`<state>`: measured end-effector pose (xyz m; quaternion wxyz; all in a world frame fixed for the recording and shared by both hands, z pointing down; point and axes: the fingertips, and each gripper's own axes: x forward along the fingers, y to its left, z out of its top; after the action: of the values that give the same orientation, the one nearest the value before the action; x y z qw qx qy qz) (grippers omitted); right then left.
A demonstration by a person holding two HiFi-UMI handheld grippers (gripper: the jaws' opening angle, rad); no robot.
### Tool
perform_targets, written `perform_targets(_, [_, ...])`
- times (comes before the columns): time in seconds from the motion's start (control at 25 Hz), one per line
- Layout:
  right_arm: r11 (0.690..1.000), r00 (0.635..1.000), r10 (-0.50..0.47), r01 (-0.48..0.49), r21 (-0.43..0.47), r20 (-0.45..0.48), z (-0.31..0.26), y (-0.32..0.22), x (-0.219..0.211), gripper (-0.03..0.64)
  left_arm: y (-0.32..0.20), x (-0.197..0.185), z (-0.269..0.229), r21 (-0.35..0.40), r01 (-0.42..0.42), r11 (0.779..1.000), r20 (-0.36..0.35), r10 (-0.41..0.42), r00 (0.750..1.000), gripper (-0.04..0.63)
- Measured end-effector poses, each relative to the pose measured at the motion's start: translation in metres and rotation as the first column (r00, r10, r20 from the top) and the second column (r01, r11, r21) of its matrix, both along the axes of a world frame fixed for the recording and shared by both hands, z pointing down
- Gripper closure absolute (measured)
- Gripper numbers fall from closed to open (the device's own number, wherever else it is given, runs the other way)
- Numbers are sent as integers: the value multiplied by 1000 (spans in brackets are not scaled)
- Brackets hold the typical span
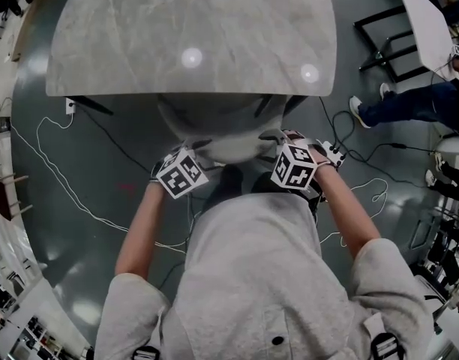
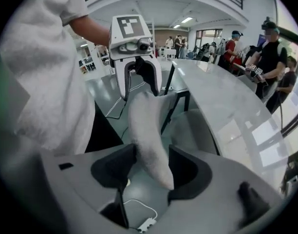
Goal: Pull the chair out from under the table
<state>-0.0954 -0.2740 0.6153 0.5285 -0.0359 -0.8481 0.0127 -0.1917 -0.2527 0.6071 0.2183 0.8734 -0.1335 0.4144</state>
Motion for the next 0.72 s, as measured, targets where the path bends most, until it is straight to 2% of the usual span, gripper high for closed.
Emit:
perform_targets(0.12, [997, 997, -60, 58, -45, -39, 9, 6, -1, 400, 5, 1, 23, -35, -115, 993, 51, 116, 992, 270])
perform_targets(0.2, [991, 985, -131, 127, -46, -108, 19, 9, 6, 400, 8, 5, 37, -65, -159, 985, 72, 163, 984, 270])
perform_targets(0.28, [982, 966, -188, 183, -44, -177, 40, 9, 15, 400, 7, 11, 48, -91, -177, 980, 80, 184, 980, 270])
perform_targets(0.44, [978, 953, -208, 205, -36, -222, 73, 0, 16, 400, 4, 18, 57, -128, -200, 971, 108, 214, 971, 272])
perform_targets(0.56, [960, 918, -278, 279, -36, -283, 88, 1, 18, 402, 6, 19, 62, -155, -233, 960, 125, 253, 959, 273])
perform_targets(0.64, [953, 912, -298, 301, -33, -283, 91, 3, 17, 402, 8, 18, 66, -161, -265, 951, 144, 288, 947, 279])
perform_targets(0.72, [955, 922, -288, 297, -6, -260, 91, 1, 14, 402, 11, 17, 67, -156, -312, 937, 167, 336, 927, 307])
